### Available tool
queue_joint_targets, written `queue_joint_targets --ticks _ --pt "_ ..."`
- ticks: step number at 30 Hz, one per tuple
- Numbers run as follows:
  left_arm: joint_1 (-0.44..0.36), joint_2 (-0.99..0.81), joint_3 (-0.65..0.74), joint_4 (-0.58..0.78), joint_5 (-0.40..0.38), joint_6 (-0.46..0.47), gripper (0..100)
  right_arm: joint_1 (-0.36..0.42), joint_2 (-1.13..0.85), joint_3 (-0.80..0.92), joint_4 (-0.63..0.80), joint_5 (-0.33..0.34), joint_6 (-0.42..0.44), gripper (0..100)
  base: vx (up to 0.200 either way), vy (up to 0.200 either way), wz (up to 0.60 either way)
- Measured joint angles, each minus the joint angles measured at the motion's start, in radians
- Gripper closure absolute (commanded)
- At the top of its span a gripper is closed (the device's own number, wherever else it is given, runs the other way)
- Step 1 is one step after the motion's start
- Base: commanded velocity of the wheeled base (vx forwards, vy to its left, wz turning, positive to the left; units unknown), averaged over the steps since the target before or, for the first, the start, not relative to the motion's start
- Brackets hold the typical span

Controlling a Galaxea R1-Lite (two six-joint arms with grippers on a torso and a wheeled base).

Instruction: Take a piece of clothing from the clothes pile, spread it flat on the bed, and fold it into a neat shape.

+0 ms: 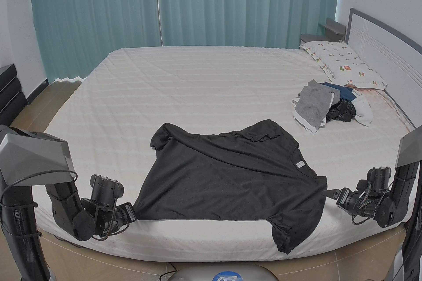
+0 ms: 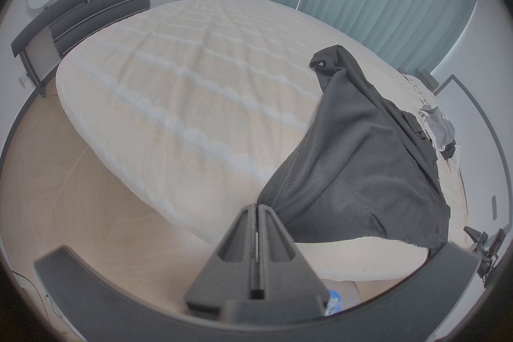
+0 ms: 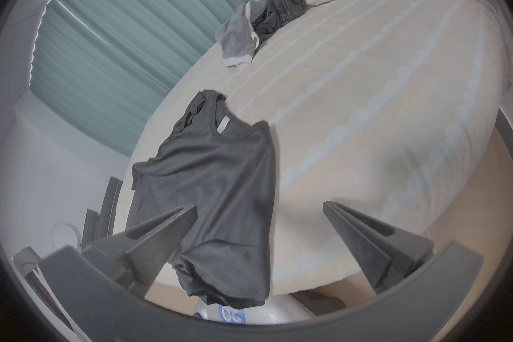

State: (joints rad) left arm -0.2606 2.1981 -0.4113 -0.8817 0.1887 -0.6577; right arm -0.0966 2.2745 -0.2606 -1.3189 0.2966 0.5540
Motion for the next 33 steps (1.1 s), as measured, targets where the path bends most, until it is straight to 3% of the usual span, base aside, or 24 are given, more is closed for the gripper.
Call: queue_joint_targets --ticks 16,17,26,33 --pt "0.019 0.02 -0.008 -0.007 -0.028 0.002 100 0.068 0.076 -0.051 0.003 -0.004 -0.014 0 0.0 0.0 0.0" --pt "0.019 0.021 -0.008 -0.008 -0.032 0.002 100 0.072 0.08 -0.059 0.005 -0.004 -0.014 100 0.0 0.0 0.0" --pt "0.032 0.032 -0.019 -0.01 -0.055 0.0 100 0.08 0.102 -0.119 0.014 -0.014 -0.01 100 0.0 0.0 0.0" --pt "0.036 0.043 -0.026 -0.011 -0.091 -0.011 100 0.073 0.12 -0.221 0.002 -0.108 0.024 100 0.0 0.0 0.0"
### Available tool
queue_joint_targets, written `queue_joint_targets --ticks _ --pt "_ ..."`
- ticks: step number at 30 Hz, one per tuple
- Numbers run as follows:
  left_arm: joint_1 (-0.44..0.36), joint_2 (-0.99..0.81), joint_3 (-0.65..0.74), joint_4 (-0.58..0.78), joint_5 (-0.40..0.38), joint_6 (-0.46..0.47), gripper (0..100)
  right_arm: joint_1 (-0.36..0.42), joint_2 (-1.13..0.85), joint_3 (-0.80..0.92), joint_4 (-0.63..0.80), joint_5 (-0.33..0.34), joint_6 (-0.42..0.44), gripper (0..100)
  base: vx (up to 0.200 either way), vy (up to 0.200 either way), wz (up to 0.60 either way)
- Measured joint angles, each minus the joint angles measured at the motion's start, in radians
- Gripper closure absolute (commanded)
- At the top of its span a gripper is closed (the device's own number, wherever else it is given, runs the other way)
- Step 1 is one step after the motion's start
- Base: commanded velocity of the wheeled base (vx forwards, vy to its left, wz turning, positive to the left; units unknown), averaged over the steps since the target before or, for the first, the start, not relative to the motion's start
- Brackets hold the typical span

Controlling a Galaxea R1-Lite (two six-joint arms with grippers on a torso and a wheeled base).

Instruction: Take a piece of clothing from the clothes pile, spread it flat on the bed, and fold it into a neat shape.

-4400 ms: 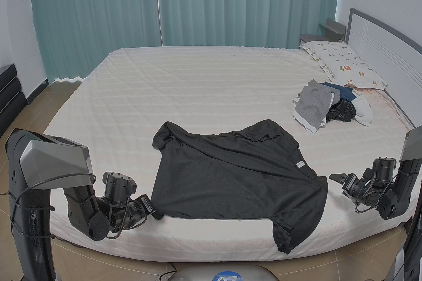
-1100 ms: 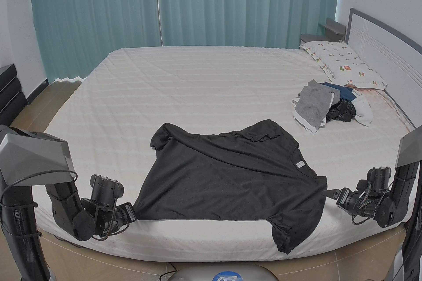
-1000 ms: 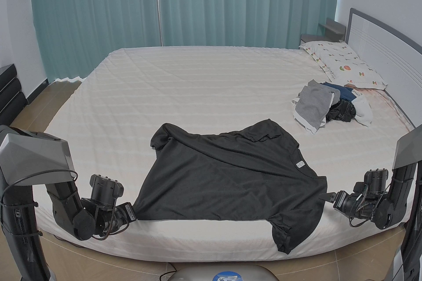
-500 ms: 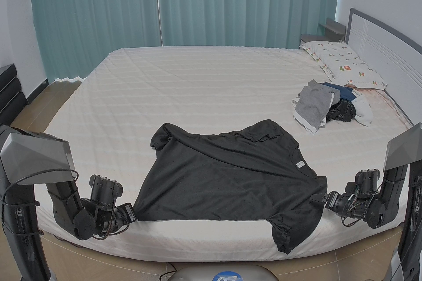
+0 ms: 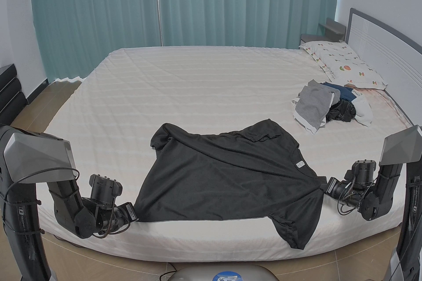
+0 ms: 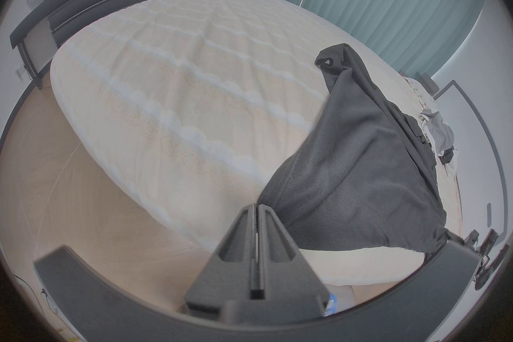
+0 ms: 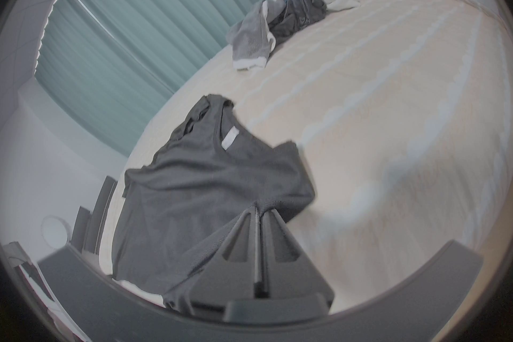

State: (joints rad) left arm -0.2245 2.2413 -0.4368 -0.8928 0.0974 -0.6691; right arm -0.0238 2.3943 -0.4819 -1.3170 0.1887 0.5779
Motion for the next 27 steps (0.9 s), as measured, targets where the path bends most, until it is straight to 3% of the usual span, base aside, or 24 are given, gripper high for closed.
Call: queue_joint_targets --ticks 7,8,19,27 --pt "-0.001 0.012 -0.012 0.0 -0.031 -0.042 100 0.006 0.013 -0.039 -0.076 -0.007 0.036 100 0.0 0.0 0.0" --pt "-0.001 0.014 -0.016 0.0 -0.031 -0.047 100 0.007 0.016 -0.041 -0.088 -0.008 0.036 0 0.0 0.0 0.0" --pt "-0.001 0.031 -0.035 -0.001 -0.034 -0.074 100 0.005 0.056 -0.03 -0.226 -0.01 0.036 0 0.0 0.0 0.0" --pt "-0.001 0.034 -0.036 -0.001 -0.035 -0.075 100 -0.004 0.0 0.048 -0.236 -0.003 0.065 0 0.0 0.0 0.0"
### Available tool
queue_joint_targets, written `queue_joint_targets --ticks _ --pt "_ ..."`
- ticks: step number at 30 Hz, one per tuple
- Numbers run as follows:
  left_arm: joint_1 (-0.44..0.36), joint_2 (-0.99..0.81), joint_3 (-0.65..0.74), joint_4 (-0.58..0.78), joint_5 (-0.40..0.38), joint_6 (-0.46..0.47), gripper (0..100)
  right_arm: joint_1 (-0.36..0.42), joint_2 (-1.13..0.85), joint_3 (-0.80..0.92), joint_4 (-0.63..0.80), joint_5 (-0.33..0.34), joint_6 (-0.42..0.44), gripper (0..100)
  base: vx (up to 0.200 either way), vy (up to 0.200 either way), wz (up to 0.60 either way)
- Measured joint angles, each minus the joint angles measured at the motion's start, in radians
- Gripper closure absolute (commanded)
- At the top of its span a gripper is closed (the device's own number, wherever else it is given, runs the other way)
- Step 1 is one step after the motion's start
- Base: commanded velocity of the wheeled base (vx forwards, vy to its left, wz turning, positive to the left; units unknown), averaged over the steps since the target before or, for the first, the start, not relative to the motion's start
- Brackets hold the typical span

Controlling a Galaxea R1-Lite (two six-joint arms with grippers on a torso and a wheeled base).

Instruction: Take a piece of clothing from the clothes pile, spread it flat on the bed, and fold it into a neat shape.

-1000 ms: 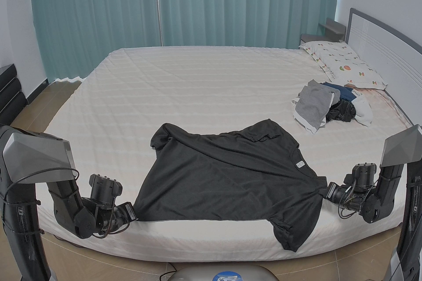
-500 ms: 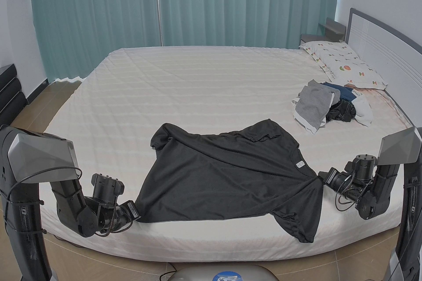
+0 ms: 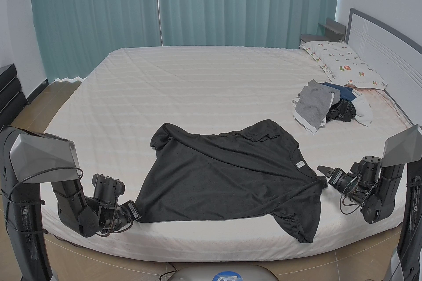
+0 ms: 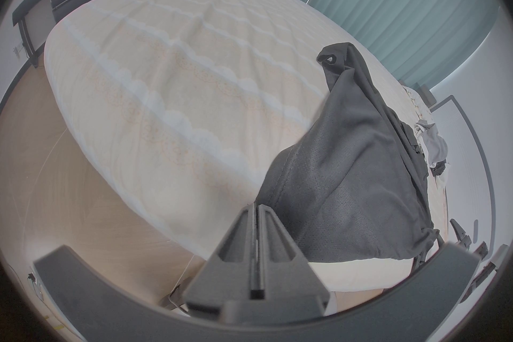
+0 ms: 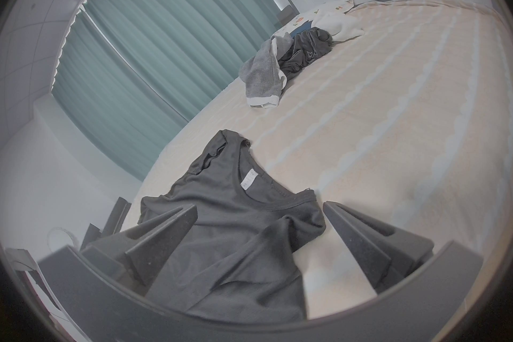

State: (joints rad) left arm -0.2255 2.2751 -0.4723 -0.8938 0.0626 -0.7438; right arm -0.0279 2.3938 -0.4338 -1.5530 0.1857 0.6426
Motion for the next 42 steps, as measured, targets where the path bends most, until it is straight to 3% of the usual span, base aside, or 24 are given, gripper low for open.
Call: queue_joint_targets --ticks 4,8,16,29,35,42 --pt "0.0 0.0 0.0 0.0 0.0 0.001 100 0.053 -0.05 0.053 -0.001 0.004 0.041 0 0.0 0.0 0.0" --pt "0.0 0.001 0.0 0.0 0.0 0.001 100 0.155 -0.071 0.097 -0.001 0.003 0.062 0 0.0 0.0 0.0" --pt "-0.001 0.003 0.001 0.0 0.0 0.001 100 0.319 0.0 0.096 0.0 -0.027 0.072 0 0.0 0.0 0.0" --pt "-0.002 0.006 0.001 0.0 0.0 0.002 100 0.365 0.063 0.084 0.0 -0.033 0.069 0 0.0 0.0 0.0" --pt "-0.003 0.007 0.0 0.0 0.001 0.002 100 0.416 0.067 0.091 0.0 -0.083 0.068 0 0.0 0.0 0.0" --pt "-0.003 0.008 0.0 0.0 0.001 0.003 100 0.454 0.064 0.132 0.0 -0.083 0.057 0 0.0 0.0 0.0"
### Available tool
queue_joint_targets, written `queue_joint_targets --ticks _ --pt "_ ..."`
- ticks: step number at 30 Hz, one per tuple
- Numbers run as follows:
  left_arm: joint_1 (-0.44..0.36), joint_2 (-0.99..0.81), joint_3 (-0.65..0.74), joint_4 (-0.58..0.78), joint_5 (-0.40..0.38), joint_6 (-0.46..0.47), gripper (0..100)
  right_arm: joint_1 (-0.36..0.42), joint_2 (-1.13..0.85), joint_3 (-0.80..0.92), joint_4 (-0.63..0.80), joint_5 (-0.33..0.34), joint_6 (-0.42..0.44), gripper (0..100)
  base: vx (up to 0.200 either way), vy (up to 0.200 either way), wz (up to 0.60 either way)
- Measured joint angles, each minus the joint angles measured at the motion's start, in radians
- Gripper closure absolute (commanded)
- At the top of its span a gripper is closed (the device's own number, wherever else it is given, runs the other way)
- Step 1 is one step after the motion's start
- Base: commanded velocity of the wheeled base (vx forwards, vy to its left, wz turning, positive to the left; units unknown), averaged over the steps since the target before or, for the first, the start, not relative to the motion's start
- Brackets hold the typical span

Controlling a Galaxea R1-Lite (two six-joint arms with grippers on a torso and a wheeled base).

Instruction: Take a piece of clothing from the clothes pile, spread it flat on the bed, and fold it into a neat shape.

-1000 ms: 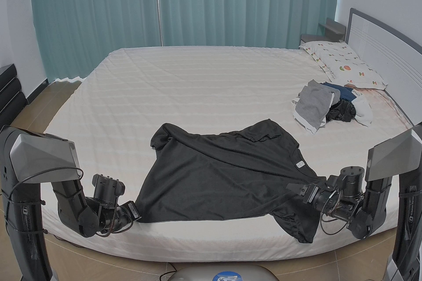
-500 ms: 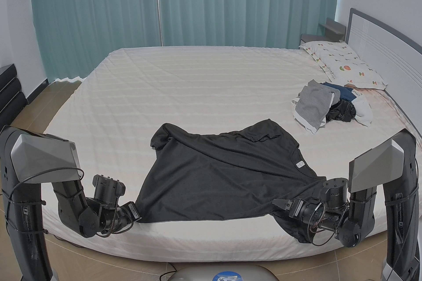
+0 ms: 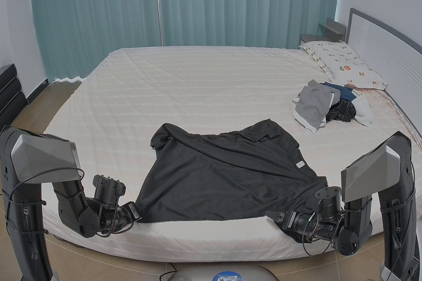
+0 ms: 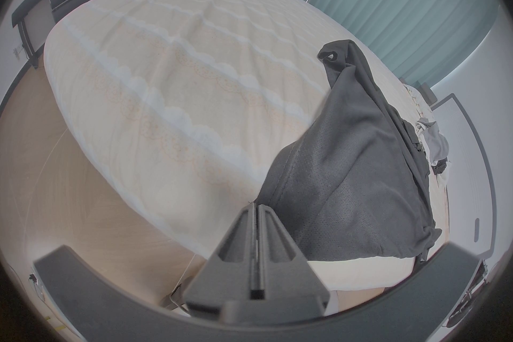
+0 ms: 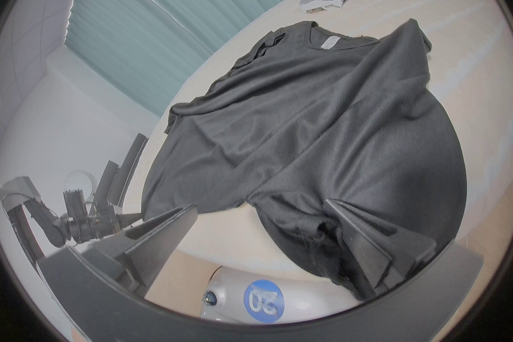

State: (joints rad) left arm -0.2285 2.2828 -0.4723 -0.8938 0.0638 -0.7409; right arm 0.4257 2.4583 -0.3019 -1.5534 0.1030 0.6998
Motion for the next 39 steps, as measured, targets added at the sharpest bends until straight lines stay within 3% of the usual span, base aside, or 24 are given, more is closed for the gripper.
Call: queue_joint_targets --ticks 10,21,28,34,39 --pt "0.0 0.0 0.0 0.0 0.0 0.0 100 0.067 -0.006 0.097 0.001 0.02 -0.113 0 0.0 0.0 0.0" --pt "0.0 0.0 0.0 0.0 0.0 0.0 100 0.098 -0.004 0.145 0.0 0.03 -0.167 0 0.0 0.0 0.0" --pt "0.0 0.0 0.0 0.0 0.0 0.0 100 0.097 -0.021 0.166 0.0 0.033 -0.16 0 0.0 0.0 0.0" --pt "0.0 0.0 0.0 0.0 0.0 0.0 100 0.039 -0.109 0.223 0.0 0.084 -0.159 0 0.0 0.0 0.0" --pt "0.0 0.0 0.0 0.0 0.0 -0.001 100 -0.094 -0.157 0.254 0.0 0.126 -0.17 0 0.0 0.0 0.0"
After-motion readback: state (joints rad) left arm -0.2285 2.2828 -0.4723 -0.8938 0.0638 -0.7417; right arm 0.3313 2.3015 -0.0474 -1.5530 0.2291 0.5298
